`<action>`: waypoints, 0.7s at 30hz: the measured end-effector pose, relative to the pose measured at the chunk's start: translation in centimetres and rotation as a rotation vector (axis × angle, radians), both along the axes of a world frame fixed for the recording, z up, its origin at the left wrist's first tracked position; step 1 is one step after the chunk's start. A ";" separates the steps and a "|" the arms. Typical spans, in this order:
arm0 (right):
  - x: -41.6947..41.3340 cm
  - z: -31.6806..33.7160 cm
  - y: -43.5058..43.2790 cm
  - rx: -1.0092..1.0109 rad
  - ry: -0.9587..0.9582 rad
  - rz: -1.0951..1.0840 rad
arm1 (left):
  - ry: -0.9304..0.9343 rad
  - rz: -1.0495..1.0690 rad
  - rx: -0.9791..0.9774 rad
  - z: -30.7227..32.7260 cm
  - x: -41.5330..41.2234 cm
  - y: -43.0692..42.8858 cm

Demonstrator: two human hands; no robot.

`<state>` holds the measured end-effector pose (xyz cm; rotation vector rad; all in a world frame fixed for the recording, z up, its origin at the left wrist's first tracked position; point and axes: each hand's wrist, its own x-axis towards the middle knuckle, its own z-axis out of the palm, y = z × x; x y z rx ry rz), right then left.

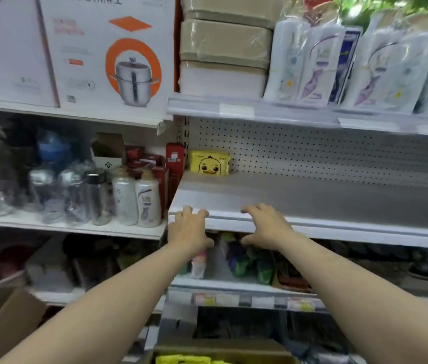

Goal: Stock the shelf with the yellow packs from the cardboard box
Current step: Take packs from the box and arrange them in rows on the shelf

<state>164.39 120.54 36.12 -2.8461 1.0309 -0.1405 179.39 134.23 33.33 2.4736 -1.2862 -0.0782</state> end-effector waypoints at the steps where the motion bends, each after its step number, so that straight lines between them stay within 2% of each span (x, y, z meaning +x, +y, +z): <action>1: -0.8 -0.8 0.8 0.020 0.006 0.010 | 0.009 -0.001 0.008 -0.8 -1.1 0.9; 12: -4.2 -12.4 4.5 0.177 0.161 0.071 | 0.167 0.062 0.147 -12.1 -5.6 5.5; 17: -5.0 -19.4 5.4 0.345 0.245 0.059 | 0.345 0.033 0.256 -18.8 -5.5 7.5; 21: -5.4 -25.2 6.2 0.507 0.342 0.000 | 0.457 0.023 0.424 -24.9 -5.1 9.5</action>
